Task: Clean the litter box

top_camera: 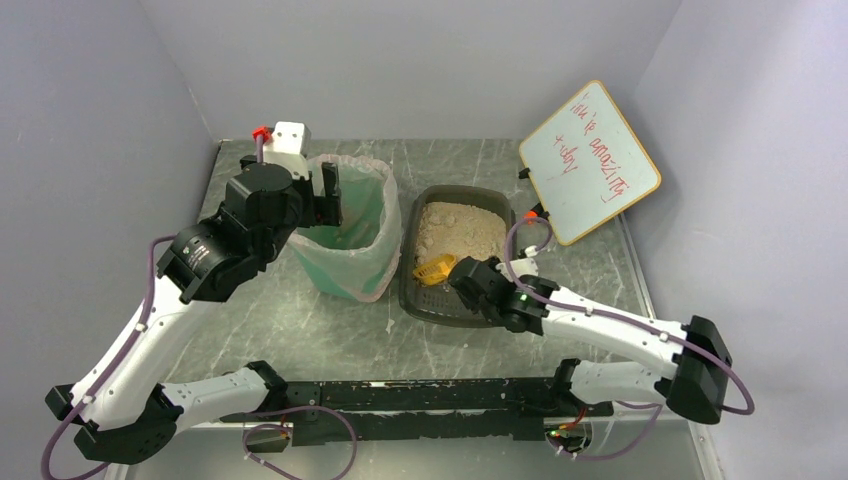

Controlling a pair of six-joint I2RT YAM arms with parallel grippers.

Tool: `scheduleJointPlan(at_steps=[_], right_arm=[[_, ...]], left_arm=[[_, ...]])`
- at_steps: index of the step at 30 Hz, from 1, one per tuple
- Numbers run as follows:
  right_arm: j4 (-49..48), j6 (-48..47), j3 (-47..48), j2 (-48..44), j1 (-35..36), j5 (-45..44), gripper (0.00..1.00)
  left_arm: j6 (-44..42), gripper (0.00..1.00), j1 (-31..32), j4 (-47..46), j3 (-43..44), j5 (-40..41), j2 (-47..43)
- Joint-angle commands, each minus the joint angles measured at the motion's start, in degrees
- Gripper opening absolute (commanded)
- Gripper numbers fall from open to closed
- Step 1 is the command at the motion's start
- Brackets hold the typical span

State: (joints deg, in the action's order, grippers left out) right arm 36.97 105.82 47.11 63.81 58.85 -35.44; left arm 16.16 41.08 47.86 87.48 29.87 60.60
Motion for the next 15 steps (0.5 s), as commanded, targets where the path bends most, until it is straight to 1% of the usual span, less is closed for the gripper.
scheduleJointPlan(at_steps=[1, 4, 9, 15], right_arm=[[-4.2, 6.4, -0.6, 3.3, -0.3, -0.1, 0.0], [-3.7, 10.3, -1.0, 6.0, -0.3, -1.5, 0.0], [-2.7, 16.0, -0.5, 11.1, -0.4, -6.5, 0.0], [-6.9, 22.7, -4.4, 12.1, -2.1, -9.9, 0.0]], left_arm=[[-1.5, 0.97, 0.2, -1.1, 0.8, 0.6, -0.7], [-1.7, 0.97, 0.2, -1.2, 0.8, 0.4, -0.4], [-1.7, 0.97, 0.2, -1.5, 0.9, -0.9, 0.0], [-2.0, 0.96, 0.2, -1.0, 1.6, -1.9, 0.6]])
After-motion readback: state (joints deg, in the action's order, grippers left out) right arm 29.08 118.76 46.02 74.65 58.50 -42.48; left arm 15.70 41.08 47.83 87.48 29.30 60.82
